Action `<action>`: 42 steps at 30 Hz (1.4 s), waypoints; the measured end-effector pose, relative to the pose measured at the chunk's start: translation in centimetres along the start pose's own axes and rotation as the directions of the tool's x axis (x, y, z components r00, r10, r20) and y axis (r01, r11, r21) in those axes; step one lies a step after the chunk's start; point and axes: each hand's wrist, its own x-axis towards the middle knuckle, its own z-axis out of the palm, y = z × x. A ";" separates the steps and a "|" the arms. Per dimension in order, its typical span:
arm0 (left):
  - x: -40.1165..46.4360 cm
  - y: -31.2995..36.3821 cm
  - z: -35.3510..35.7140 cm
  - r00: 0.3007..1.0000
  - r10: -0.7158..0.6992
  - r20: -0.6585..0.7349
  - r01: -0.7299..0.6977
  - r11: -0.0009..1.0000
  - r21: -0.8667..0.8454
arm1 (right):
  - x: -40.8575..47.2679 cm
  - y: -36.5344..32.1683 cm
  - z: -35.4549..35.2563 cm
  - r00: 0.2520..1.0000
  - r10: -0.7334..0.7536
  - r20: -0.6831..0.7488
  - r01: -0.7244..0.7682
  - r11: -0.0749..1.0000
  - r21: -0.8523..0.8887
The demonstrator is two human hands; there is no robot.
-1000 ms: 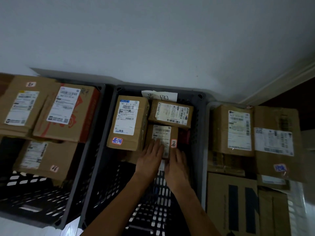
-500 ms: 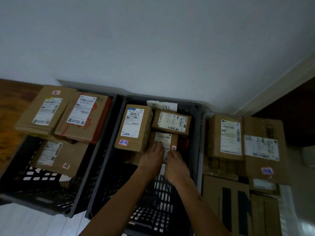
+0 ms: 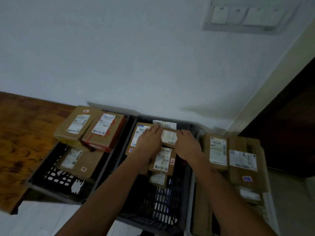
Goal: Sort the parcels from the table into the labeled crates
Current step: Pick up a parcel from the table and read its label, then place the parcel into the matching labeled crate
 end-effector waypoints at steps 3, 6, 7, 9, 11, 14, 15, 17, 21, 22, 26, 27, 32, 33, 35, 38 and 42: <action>-1.0 0.7 -4.0 1.000 -0.006 -0.030 0.007 1.000 0.025 | -0.8 -1.1 -3.9 0.998 -0.036 -0.050 0.032 0.997 -0.066; -2.2 1.1 -8.1 0.999 -0.012 -0.050 0.013 1.000 0.028 | -1.8 -2.2 -7.1 0.994 -0.083 -0.069 0.074 0.989 -0.126; -2.6 1.2 -9.4 0.998 -0.010 -0.055 0.011 1.000 0.024 | -2.2 -2.7 -8.2 0.993 -0.084 -0.081 0.073 0.990 -0.124; -3.1 1.4 -11.9 0.998 -0.008 -0.063 0.009 1.000 0.010 | -2.8 -3.8 -10.6 0.991 -0.072 -0.111 0.061 0.993 -0.098; -4.0 1.4 -14.7 0.995 -0.042 -0.092 0.041 0.999 -0.006 | -3.5 -5.2 -13.0 0.988 -0.080 -0.134 0.066 0.992 -0.108; -5.4 0.6 -19.1 0.988 -0.055 -0.143 0.056 0.998 0.000 | -4.4 -7.9 -16.6 0.981 -0.099 -0.164 0.079 0.989 -0.127; -6.0 0.3 -20.3 0.987 -0.057 -0.150 0.058 0.998 0.002 | -4.8 -8.8 -17.6 0.979 -0.104 -0.173 0.081 0.988 -0.135; -7.4 -0.6 -23.2 0.982 -0.073 -0.172 0.074 0.997 0.000 | -5.8 -11.0 -19.7 0.975 -0.111 -0.190 0.085 0.987 -0.140; -11.5 -2.9 -28.2 0.965 -0.084 -0.248 0.089 0.996 0.009 | -8.0 -16.1 -23.4 0.960 -0.142 -0.243 0.111 0.984 -0.138; -12.7 -3.6 -29.3 0.962 -0.091 -0.257 0.098 0.995 0.014 | -8.6 -17.5 -24.1 0.956 -0.148 -0.252 0.117 0.984 -0.134; -18.1 -7.0 -33.6 0.940 -0.118 -0.319 0.141 0.989 0.050 | -10.9 -24.1 -26.7 0.928 -0.204 -0.312 0.168 0.976 -0.141; -19.3 -7.9 -34.7 0.932 -0.127 -0.339 0.152 0.987 0.049 | -11.3 -25.8 -27.2 0.918 -0.222 -0.329 0.184 0.973 -0.142; -25.5 -13.7 -38.6 0.884 -0.223 -0.410 0.270 0.961 0.060 | -12.4 -35.4 -27.7 0.877 -0.358 -0.322 0.309 0.931 -0.193; -26.6 -14.7 -39.5 0.872 -0.244 -0.425 0.295 0.954 0.058 | -12.4 -37.1 -28.0 0.868 -0.378 -0.322 0.329 0.924 -0.197; -28.8 -17.3 -41.3 0.839 -0.292 -0.458 0.353 0.934 0.052 | -12.1 -41.2 -28.5 0.837 -0.440 -0.326 0.387 0.896 -0.217; -32.2 -21.8 -43.6 0.775 -0.369 -0.513 0.454 0.890 0.045 | -11.6 -47.8 -28.8 0.776 -0.545 -0.316 0.497 0.838 -0.225; -37.2 -27.7 -45.4 0.676 -0.503 -0.538 0.604 0.797 0.013 | -10.6 -56.7 -27.8 0.683 -0.671 -0.288 0.630 0.741 -0.233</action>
